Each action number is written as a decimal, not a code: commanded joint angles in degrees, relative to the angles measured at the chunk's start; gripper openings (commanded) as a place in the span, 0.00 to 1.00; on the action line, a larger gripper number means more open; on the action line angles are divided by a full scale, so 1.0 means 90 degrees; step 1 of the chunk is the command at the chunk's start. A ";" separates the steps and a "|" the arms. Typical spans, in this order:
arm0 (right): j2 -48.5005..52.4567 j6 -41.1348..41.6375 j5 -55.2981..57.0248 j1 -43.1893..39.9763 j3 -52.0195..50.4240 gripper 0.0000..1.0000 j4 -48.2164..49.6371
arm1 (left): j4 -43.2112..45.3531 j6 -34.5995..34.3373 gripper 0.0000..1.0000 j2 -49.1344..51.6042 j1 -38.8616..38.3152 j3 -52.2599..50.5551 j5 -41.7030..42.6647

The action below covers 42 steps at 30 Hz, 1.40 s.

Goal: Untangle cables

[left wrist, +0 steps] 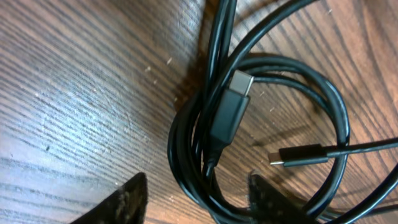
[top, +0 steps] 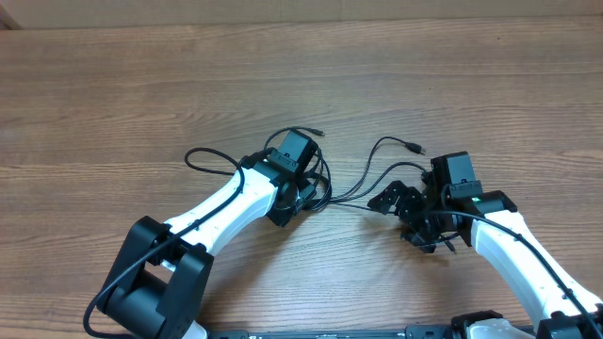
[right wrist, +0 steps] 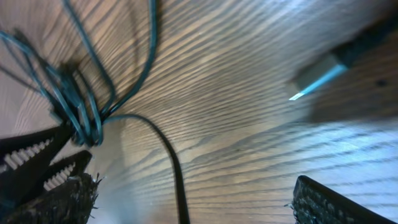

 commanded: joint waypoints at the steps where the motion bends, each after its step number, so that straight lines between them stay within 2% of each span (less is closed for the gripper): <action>1: -0.0056 -0.0597 -0.0427 -0.0029 0.0121 1.00 -0.0051 | 0.0044 -0.0078 0.40 0.0049 -0.0027 -0.0056 -0.0364; 3: -0.0056 -0.0629 -0.0544 -0.0032 0.0138 1.00 -0.0160 | 0.0039 -0.0075 0.25 0.0049 -0.0027 -0.0056 -0.0406; 4: -0.0056 -0.0816 -0.0763 -0.0032 0.0165 1.00 -0.0206 | 0.0039 -0.0075 0.20 0.0049 -0.0027 -0.0056 -0.0413; 5: -0.0056 -0.1052 -0.1059 -0.0032 0.0206 0.99 -0.0274 | 0.0039 -0.0075 0.09 0.0049 -0.0027 -0.0056 -0.0430; 6: -0.0056 -0.1236 -0.1316 -0.0032 0.0253 0.99 -0.0364 | 0.0039 -0.0075 0.04 0.0049 -0.0027 -0.0056 -0.0466; 8: -0.0056 -0.2091 -0.2344 -0.0032 0.0459 1.00 -0.0724 | 0.0041 -0.0073 0.04 0.0049 -0.0015 -0.0056 -0.0709; 10: -0.0056 -0.2373 -0.2897 -0.0032 0.0542 1.00 -0.0872 | 0.0041 -0.0073 0.04 0.0049 -0.0005 -0.0056 -0.0782; 21: -0.0056 -0.2382 -0.4983 -0.0032 0.0559 1.00 -0.1032 | 0.0097 0.0223 0.04 0.0046 0.0051 -0.0041 -0.0848; 25: -0.0056 -0.2917 -0.4634 -0.0032 0.0559 1.00 -0.0903 | 0.0114 0.0639 0.04 -0.0015 0.0172 0.0087 -0.0673; 29: -0.0053 -0.2931 -0.2137 -0.0007 0.0556 1.00 -0.0833 | 0.0107 0.1209 0.04 -0.0204 0.0284 0.0311 -0.0415; 32: -0.0053 -0.2392 -0.0639 -0.0007 0.0556 1.00 -0.0962 | 0.0112 0.1664 0.04 -0.0449 0.0301 0.0476 -0.0355; 35: -0.0053 -0.1707 -0.0075 -0.0007 0.0556 1.00 -0.1246 | 0.0117 0.2038 0.04 -0.0767 0.0306 0.0597 -0.0406; 38: -0.0053 -0.1443 -0.0508 -0.0007 0.0551 1.00 -0.1566 | 0.0117 0.2174 0.04 -0.1129 0.0338 0.0663 -0.0806; 39: -0.0053 -0.1481 -0.0964 -0.0007 0.0551 1.00 -0.1698 | 0.0112 0.2171 0.05 -0.1226 0.0342 0.0663 -0.0981; 42: -0.0053 -0.2268 -0.3094 0.0015 0.0544 1.00 -0.1989 | 0.0104 0.2174 0.16 -0.1379 0.0342 0.0663 -0.1309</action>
